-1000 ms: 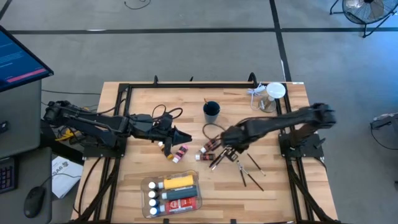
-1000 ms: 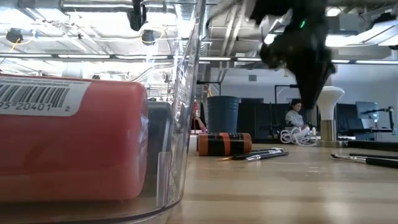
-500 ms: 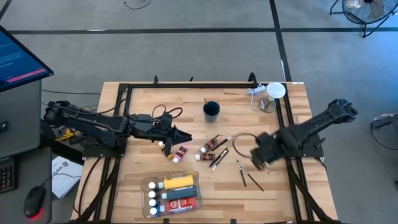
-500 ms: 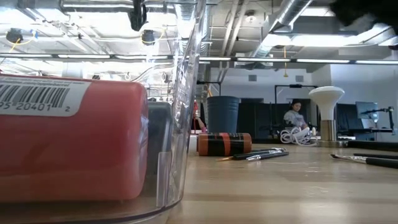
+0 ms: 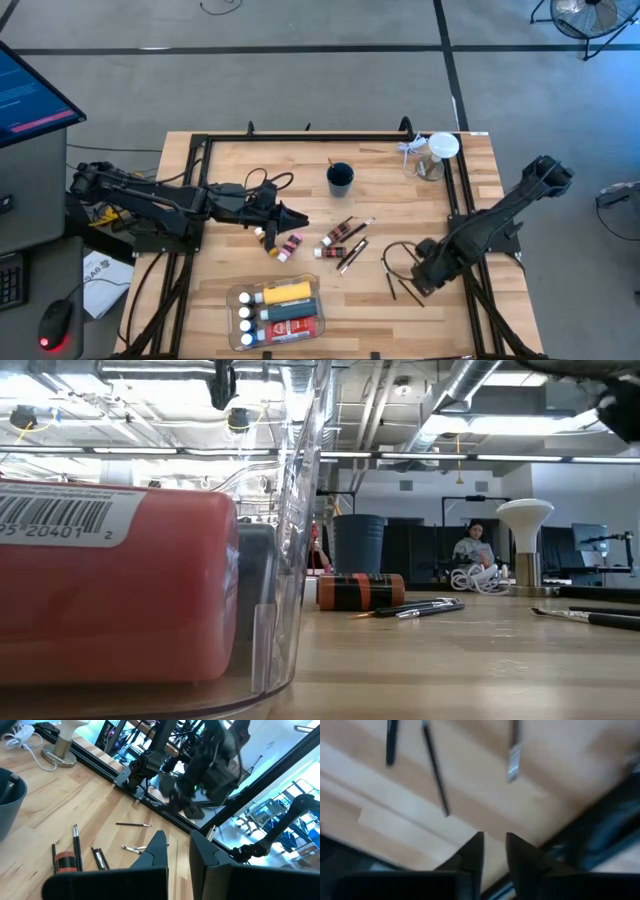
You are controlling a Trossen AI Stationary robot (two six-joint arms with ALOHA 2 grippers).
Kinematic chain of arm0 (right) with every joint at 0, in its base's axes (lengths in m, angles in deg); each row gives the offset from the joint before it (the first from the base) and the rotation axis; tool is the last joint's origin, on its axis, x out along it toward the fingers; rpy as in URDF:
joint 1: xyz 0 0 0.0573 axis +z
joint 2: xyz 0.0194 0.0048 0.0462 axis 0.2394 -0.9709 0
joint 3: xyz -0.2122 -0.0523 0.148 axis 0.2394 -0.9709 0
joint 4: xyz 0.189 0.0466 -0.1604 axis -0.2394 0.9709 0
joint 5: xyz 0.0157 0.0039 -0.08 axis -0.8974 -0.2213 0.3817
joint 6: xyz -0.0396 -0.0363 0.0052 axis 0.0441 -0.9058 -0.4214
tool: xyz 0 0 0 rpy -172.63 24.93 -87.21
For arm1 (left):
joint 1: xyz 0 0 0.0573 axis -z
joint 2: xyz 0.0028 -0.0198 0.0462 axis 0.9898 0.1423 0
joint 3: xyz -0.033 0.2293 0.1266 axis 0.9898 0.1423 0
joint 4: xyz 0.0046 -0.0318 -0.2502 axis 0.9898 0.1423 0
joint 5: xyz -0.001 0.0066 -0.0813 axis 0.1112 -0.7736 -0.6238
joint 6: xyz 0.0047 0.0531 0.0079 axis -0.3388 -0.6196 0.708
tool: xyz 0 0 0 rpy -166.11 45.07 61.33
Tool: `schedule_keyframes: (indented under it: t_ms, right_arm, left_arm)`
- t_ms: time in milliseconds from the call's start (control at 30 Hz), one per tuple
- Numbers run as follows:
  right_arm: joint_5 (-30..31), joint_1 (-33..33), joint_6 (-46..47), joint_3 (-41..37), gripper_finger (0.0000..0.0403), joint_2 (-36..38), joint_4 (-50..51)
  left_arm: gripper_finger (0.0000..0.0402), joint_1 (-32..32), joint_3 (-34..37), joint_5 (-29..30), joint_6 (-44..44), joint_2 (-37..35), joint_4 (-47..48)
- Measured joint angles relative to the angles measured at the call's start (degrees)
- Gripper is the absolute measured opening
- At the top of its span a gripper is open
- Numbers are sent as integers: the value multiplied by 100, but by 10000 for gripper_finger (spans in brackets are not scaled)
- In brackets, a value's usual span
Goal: Pick & Place Paint Supplies
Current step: Put the paint brush into the blue cup
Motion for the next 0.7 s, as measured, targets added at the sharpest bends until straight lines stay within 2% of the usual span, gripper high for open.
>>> schedule_keyframes:
  t_ms: [133, 267, 367, 567, 700]
  right_arm:
    - [-113, 202, 332, -397, 136, -49, -887]
    - [-68, 379, 547, -493, 182, -184, -374]
    - [-57, 531, 707, -639, 202, -228, -261]
    - [165, 681, 739, -1091, 206, -234, -1439]
    - [242, 622, 701, -1145, 189, -234, -1407]
  left_arm:
    - [0, 0, 0, -42, 26, 0, 0]
    - [0, 0, 0, -44, 30, 0, -2]
    - [0, 0, 0, -44, 33, 0, -4]
    - [0, -2, 0, -44, 46, 0, -2]
    - [0, -31, 0, -44, 46, 0, -5]
